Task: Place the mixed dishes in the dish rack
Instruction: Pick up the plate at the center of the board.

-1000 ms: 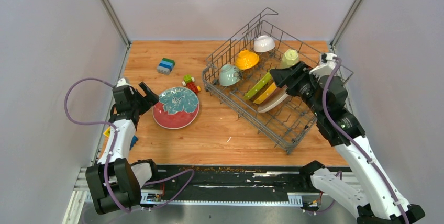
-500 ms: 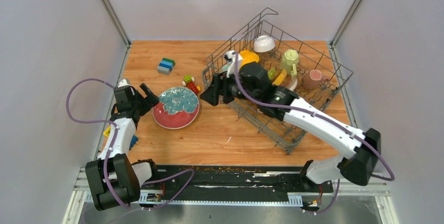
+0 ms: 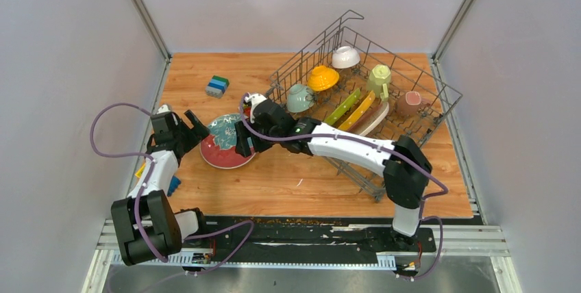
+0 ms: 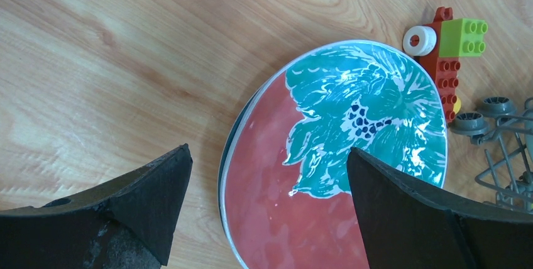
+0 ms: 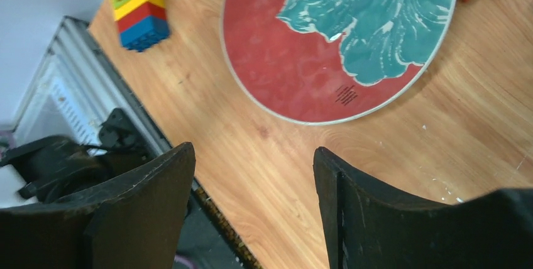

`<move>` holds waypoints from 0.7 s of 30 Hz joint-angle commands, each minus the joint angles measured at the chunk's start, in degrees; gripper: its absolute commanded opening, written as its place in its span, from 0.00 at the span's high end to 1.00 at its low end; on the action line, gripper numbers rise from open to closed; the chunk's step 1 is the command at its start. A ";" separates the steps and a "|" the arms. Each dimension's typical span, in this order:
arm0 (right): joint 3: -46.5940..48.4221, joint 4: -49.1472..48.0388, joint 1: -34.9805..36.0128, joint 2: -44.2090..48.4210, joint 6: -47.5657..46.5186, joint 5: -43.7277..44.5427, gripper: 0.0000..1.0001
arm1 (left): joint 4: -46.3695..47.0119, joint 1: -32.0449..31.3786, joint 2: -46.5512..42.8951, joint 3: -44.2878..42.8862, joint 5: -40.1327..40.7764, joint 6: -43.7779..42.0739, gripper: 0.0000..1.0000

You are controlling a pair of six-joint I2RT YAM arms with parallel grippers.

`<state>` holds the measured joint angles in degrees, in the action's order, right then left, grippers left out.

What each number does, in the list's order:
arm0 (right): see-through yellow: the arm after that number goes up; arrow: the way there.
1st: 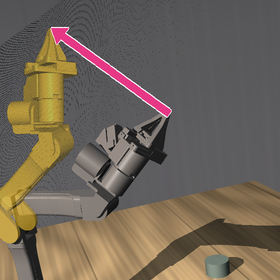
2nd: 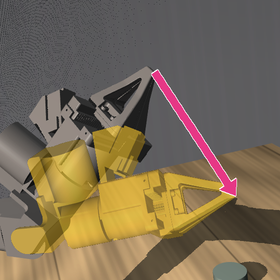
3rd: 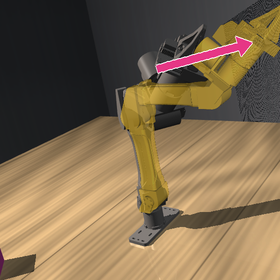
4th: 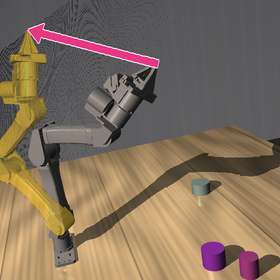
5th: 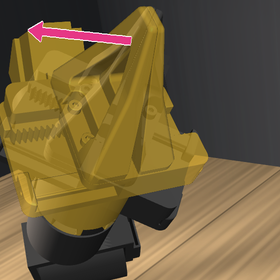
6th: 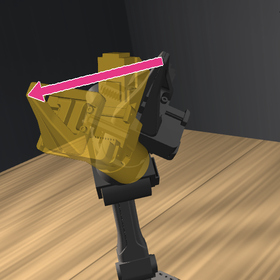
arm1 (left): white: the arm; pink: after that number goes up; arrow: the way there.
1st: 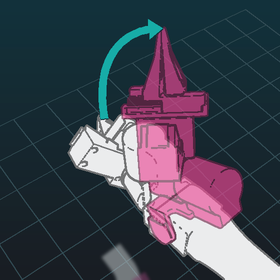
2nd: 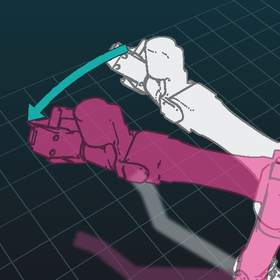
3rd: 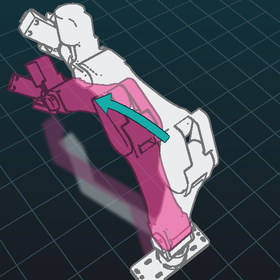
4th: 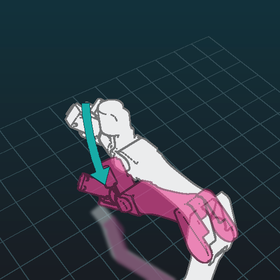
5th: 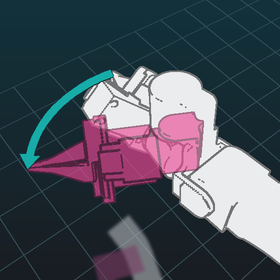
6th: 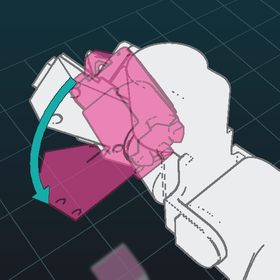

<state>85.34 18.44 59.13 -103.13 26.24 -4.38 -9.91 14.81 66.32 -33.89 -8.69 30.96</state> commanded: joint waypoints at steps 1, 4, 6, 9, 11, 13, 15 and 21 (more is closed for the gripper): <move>5.43 2.07 0.02 -5.87 4.62 6.17 0.29 | 3.53 0.54 1.56 -0.34 -1.90 0.18 0.00; 6.71 2.29 0.02 -9.12 7.92 9.74 0.29 | 4.44 0.69 1.78 0.14 -2.11 0.17 0.00; 7.16 3.31 0.03 -10.63 10.86 13.12 0.29 | 5.19 0.85 1.90 0.29 -2.57 0.06 0.00; 6.76 3.43 -0.02 -11.96 14.95 17.64 0.28 | 6.28 1.21 2.66 0.28 -3.69 0.01 0.00; 6.43 3.42 -0.28 -12.53 16.42 19.54 0.29 | 7.31 1.33 3.71 0.08 -4.72 -0.06 0.01; 6.35 3.42 -0.48 -13.12 17.95 21.04 0.30 | 8.07 1.40 5.02 -0.13 -5.42 0.03 0.02; 6.84 3.30 -0.89 -14.10 18.97 21.21 0.31 | 9.13 1.45 6.24 -0.08 -6.03 0.61 0.03; 10.23 3.14 -1.12 -19.04 23.48 23.91 0.36 | 12.46 1.45 8.55 0.72 -7.86 1.35 0.05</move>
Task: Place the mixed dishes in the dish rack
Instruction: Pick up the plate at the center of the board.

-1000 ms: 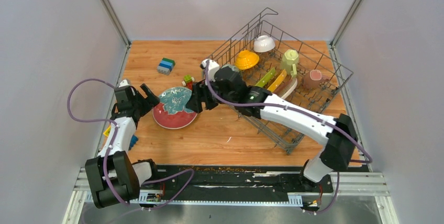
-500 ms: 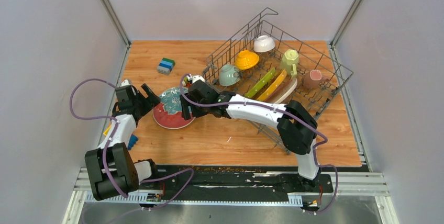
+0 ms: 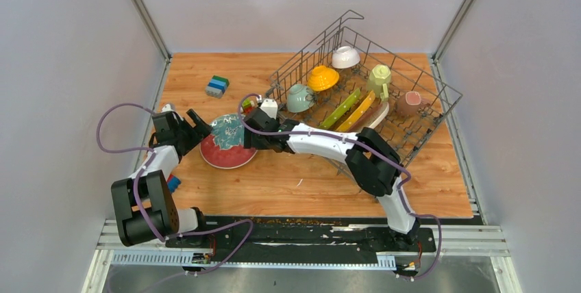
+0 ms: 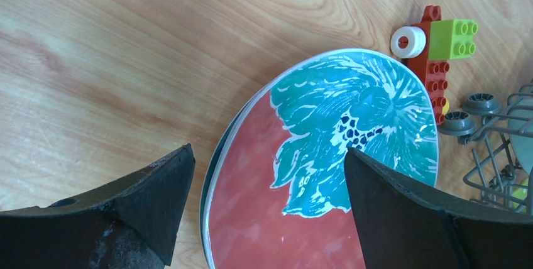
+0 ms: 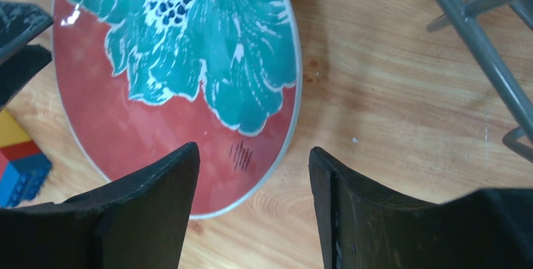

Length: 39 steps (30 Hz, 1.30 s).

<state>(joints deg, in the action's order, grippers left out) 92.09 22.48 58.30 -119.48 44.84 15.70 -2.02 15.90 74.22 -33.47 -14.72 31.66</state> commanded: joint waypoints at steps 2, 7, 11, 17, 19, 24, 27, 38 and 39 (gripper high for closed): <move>3.78 -1.05 -0.29 -3.78 6.18 4.94 0.38 | 5.20 0.38 1.15 0.42 -2.71 0.42 0.06; 3.02 -1.63 -0.38 -4.80 7.60 6.75 0.41 | 5.13 0.40 2.71 0.42 -3.73 -0.96 0.10; 1.43 -4.24 -0.56 -5.18 7.95 6.07 0.46 | 5.60 0.38 3.51 0.60 -4.69 -1.53 0.13; 0.53 -5.66 -0.64 -5.84 7.99 6.48 0.56 | 6.74 0.38 4.40 0.85 -7.14 -1.86 0.20; 0.27 -6.26 -0.64 -5.87 7.69 6.45 0.58 | 6.73 0.36 4.75 0.94 -7.41 -1.86 0.23; 0.27 -7.00 -0.57 -6.58 7.29 5.69 0.65 | 6.84 0.36 5.61 1.02 -8.45 -2.08 0.33; -0.09 -7.00 -0.48 -6.11 7.00 5.66 0.73 | 6.74 0.36 5.62 1.08 -8.79 -2.25 0.40; -3.30 -7.86 -0.15 -1.76 2.42 8.20 1.00 | 5.41 0.40 4.20 0.50 -8.86 -2.43 0.30; -3.81 -8.14 0.00 -1.12 2.04 8.39 1.00 | 5.21 0.41 4.02 0.45 -8.67 -2.37 0.27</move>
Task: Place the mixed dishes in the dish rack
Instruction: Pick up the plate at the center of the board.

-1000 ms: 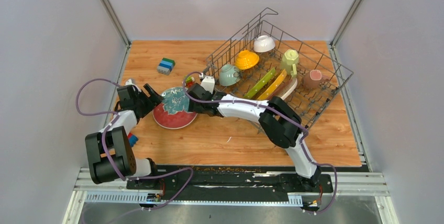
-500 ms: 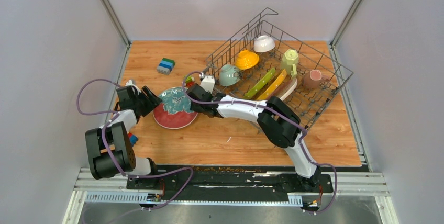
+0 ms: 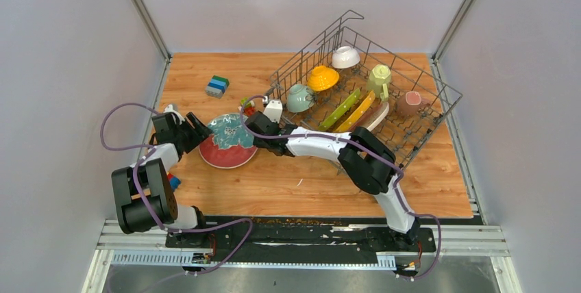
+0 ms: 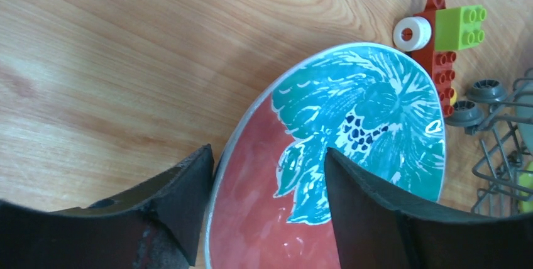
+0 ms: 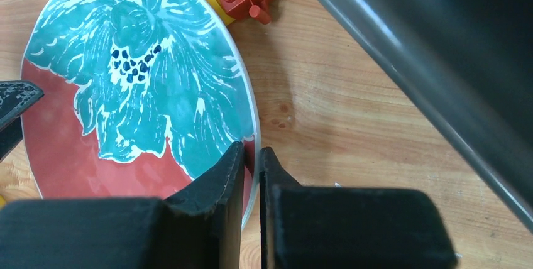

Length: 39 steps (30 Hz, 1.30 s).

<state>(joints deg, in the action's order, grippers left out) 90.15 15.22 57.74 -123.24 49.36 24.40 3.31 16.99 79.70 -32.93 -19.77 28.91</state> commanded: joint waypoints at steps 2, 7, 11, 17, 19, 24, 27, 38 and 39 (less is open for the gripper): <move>-2.75 -1.15 1.24 3.77 -3.21 0.81 1.00 | -0.92 -0.71 -2.00 -0.27 -2.91 0.40 0.21; -6.35 -1.14 2.70 6.71 -2.45 6.80 1.00 | -2.84 -0.73 -3.54 -0.55 -1.13 -0.28 0.15; -9.61 -1.16 2.74 9.75 -1.24 9.55 1.00 | -3.04 -0.73 -4.94 -0.69 -0.56 -0.95 0.14; -11.33 -0.98 2.78 10.66 -0.80 10.28 1.00 | -2.21 -0.73 -7.02 0.04 -2.55 -0.95 0.14; -11.14 -0.80 2.83 10.54 -0.43 10.21 1.00 | -1.35 -0.73 -7.61 0.39 -3.64 -1.05 0.14; -11.02 -0.74 2.95 10.41 -0.51 10.65 1.00 | 1.01 -0.78 -8.55 1.85 -7.39 -0.55 0.16; -10.79 -0.76 2.98 10.16 -0.57 10.34 1.00 | 2.38 -0.82 -7.63 2.32 -8.81 -0.30 0.17; -10.00 -0.80 2.85 9.04 0.08 9.18 1.00 | 4.42 -1.35 1.11 1.79 -11.86 -0.80 0.23; -9.93 -0.81 2.84 8.96 0.59 8.97 1.00 | 4.16 -1.46 1.71 1.37 -11.95 -0.97 0.24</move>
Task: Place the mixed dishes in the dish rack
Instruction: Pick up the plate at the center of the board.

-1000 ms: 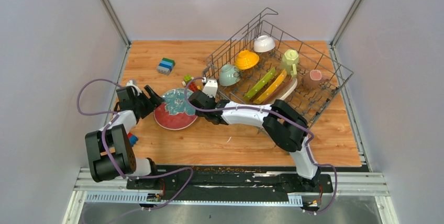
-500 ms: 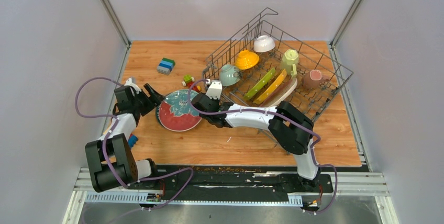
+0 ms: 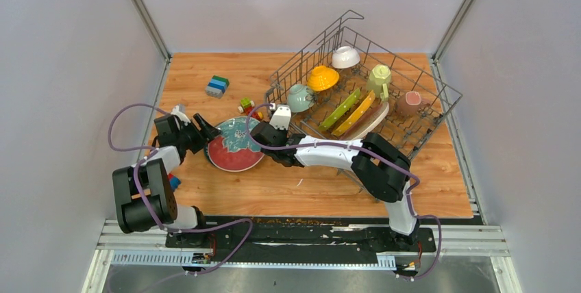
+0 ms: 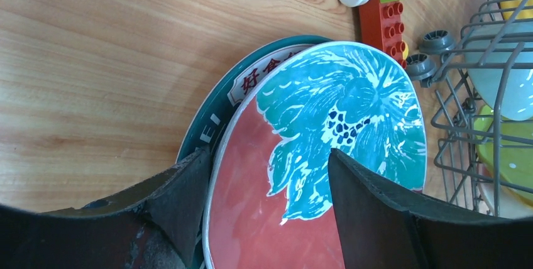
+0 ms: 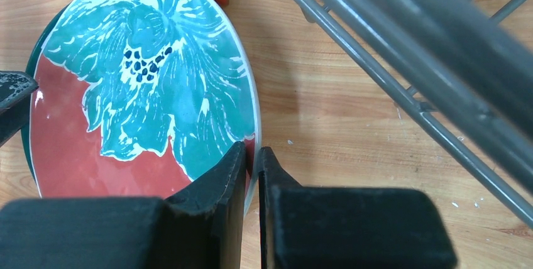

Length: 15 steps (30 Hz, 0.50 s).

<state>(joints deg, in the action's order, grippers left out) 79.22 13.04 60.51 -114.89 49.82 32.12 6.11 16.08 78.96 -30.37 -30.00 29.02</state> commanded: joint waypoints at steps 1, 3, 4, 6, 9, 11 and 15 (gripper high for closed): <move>1.09 1.38 0.05 0.37 0.65 1.04 0.99 | 1.19 -0.62 3.40 -1.27 -1.86 -1.27 0.28; 1.71 1.33 0.08 -0.39 1.38 0.20 0.97 | 1.03 -0.83 4.30 -1.47 -1.52 -1.44 0.33; 2.13 1.37 0.05 -0.80 1.84 -0.20 0.96 | 0.89 -0.90 4.74 -1.69 -1.26 -1.67 0.35; 2.49 1.38 0.06 -1.46 3.34 -0.95 0.95 | 0.31 -1.07 5.20 -2.04 -0.95 -2.21 0.39; 2.60 1.28 0.05 -2.22 6.39 -1.51 0.92 | -0.55 -1.21 5.62 -2.38 -0.77 -2.81 0.44; 2.20 0.58 0.09 -2.37 8.20 -1.75 0.91 | -0.94 -1.38 5.75 -2.55 -0.35 -3.07 0.47; 1.43 -0.91 0.05 -2.33 10.58 -2.22 0.80 | -2.14 -1.35 5.85 -3.07 0.57 -3.78 0.50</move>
<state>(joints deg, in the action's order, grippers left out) 79.96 14.06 60.18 -115.44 55.99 32.23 7.92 16.01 83.70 -32.45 -29.45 26.76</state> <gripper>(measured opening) 0.164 0.516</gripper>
